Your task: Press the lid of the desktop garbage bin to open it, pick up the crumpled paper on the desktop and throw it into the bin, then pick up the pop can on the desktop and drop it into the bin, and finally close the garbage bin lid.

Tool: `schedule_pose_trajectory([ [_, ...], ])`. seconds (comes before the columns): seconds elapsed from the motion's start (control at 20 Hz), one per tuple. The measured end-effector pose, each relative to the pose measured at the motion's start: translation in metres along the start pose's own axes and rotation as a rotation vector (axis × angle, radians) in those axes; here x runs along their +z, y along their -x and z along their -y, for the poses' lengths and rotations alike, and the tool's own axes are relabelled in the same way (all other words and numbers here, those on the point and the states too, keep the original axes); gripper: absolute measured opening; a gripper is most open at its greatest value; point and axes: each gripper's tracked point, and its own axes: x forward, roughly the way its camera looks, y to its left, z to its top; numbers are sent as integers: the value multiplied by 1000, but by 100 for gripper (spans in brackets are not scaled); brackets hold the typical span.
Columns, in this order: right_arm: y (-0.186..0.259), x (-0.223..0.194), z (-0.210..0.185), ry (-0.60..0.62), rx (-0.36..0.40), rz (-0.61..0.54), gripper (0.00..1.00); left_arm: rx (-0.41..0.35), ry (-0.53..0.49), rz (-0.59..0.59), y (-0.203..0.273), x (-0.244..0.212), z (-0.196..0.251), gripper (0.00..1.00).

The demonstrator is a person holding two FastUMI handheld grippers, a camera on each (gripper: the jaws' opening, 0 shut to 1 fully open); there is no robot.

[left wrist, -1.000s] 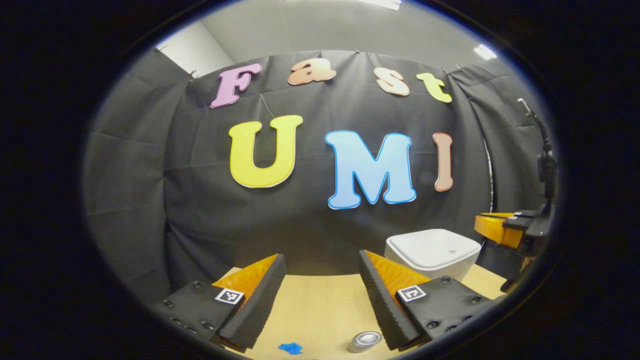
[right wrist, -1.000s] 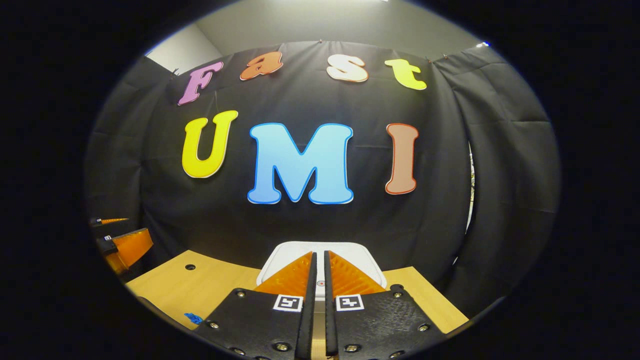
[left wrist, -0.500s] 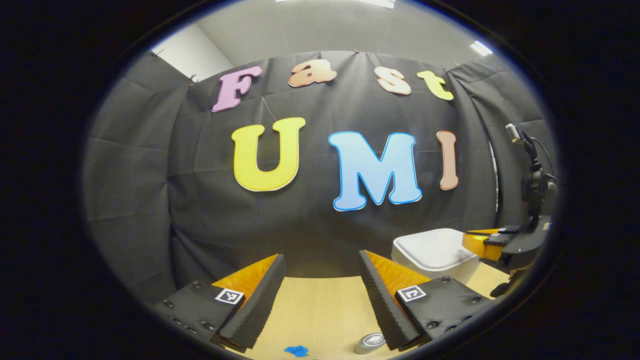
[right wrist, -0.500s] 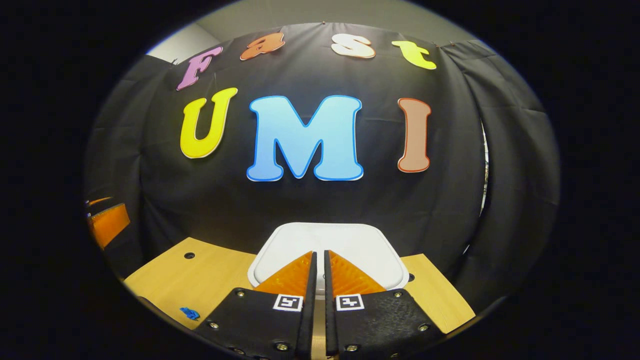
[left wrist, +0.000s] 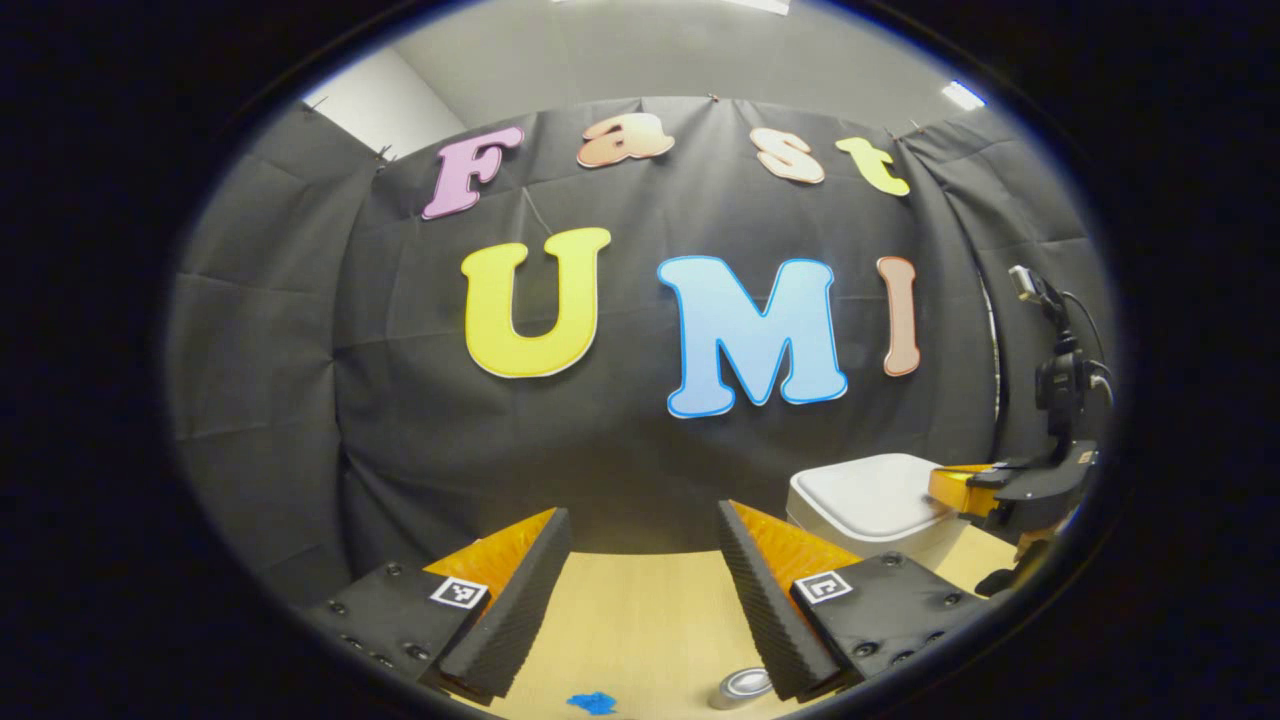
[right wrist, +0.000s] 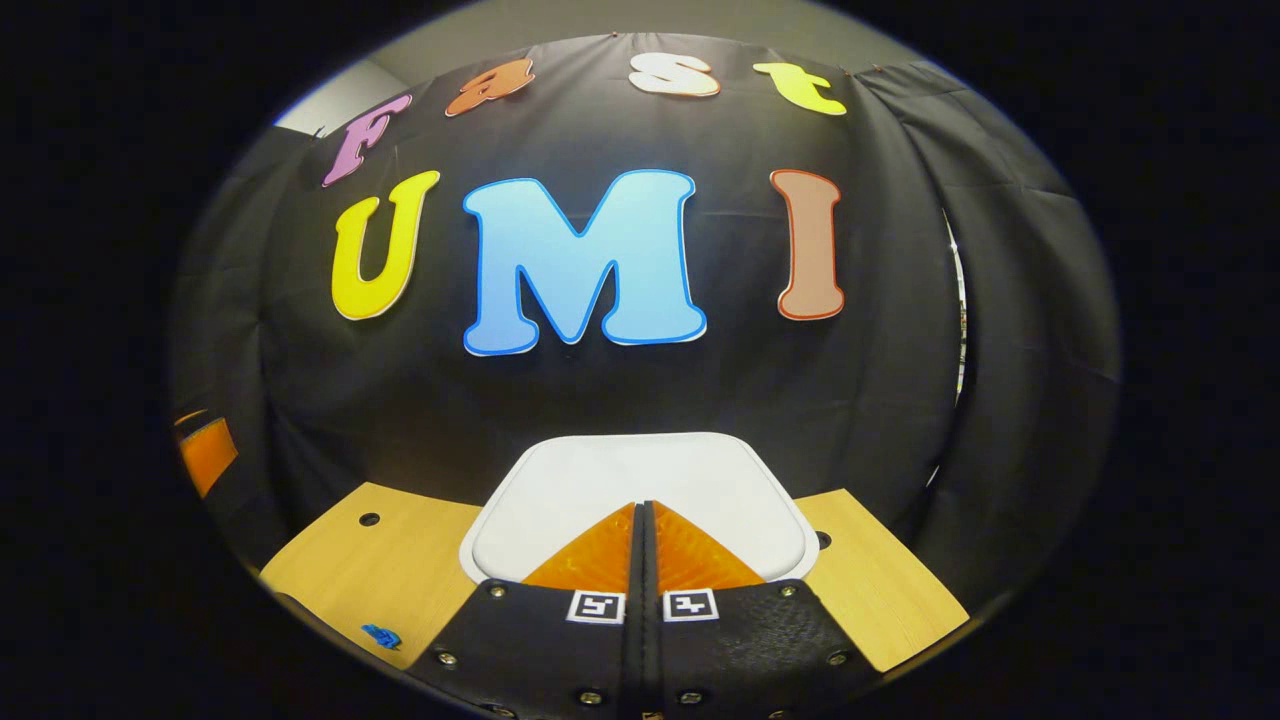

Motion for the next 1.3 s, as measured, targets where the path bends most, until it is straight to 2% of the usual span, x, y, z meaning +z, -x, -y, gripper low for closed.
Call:
schedule_pose_trajectory([
  [0.5,-3,-12,-5,44,30,-5,0,3,1,-9,1,-2,0,96],
  [0.75,-4,-17,-5,3,45,-2,0,-1,9,-14,1,-2,3,96],
  [0.95,0,-7,-5,51,41,39,0,2,4,-12,3,0,0,96],
  [1.05,0,-6,-6,63,33,25,0,3,0,-8,6,2,-2,96],
  [1.3,16,40,-7,37,21,132,0,1,-2,-3,5,4,0,96],
])
